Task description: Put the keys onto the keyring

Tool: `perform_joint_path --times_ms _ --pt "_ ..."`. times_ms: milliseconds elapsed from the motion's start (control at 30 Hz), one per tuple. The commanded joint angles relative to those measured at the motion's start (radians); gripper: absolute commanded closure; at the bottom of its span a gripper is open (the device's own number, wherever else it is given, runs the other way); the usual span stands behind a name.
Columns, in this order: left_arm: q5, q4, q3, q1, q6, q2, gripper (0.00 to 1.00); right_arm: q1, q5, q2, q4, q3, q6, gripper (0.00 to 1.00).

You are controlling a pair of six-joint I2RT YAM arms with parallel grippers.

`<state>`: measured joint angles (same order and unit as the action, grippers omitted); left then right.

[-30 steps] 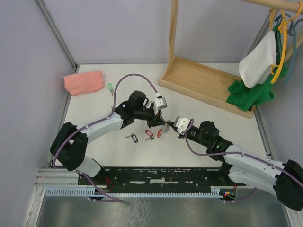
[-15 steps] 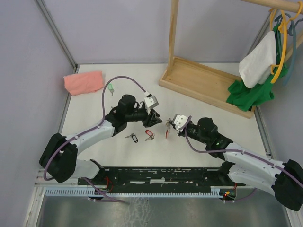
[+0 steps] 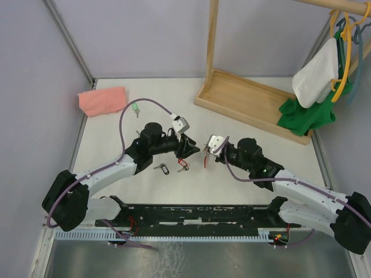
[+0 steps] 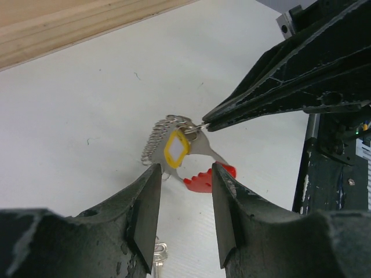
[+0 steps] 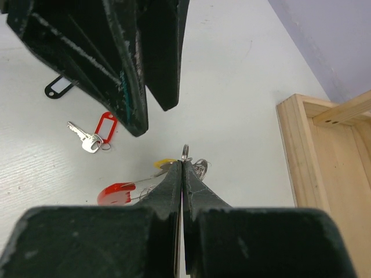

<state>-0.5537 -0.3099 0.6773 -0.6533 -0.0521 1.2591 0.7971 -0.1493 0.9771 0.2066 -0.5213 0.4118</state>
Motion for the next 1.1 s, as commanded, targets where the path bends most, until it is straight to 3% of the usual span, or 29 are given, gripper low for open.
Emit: perform_joint_path --times_ms 0,300,700,800,900,967,1067 --pt "0.082 -0.112 -0.03 -0.075 -0.112 -0.027 0.52 -0.002 0.035 0.016 -0.001 -0.08 -0.04 0.99" --pt "0.257 -0.182 -0.058 -0.159 -0.162 0.021 0.51 -0.002 0.01 0.047 -0.063 -0.118 -0.102 0.99" --pt "0.405 -0.169 -0.034 -0.222 -0.068 0.123 0.48 -0.002 -0.026 0.076 -0.072 -0.139 -0.174 0.99" --pt "0.398 -0.172 -0.03 -0.234 -0.038 0.14 0.58 -0.002 -0.027 0.077 -0.083 -0.146 -0.195 0.97" --pt "0.4 -0.196 -0.044 -0.236 -0.017 0.148 0.83 -0.002 -0.029 0.072 -0.101 -0.152 -0.222 0.94" --pt "0.404 -0.231 -0.064 -0.237 -0.008 0.146 0.95 -0.002 -0.026 0.066 -0.121 -0.161 -0.251 0.89" --pt "0.403 -0.304 -0.101 -0.236 0.003 0.141 0.97 -0.002 0.007 0.048 -0.172 -0.181 -0.312 0.8"
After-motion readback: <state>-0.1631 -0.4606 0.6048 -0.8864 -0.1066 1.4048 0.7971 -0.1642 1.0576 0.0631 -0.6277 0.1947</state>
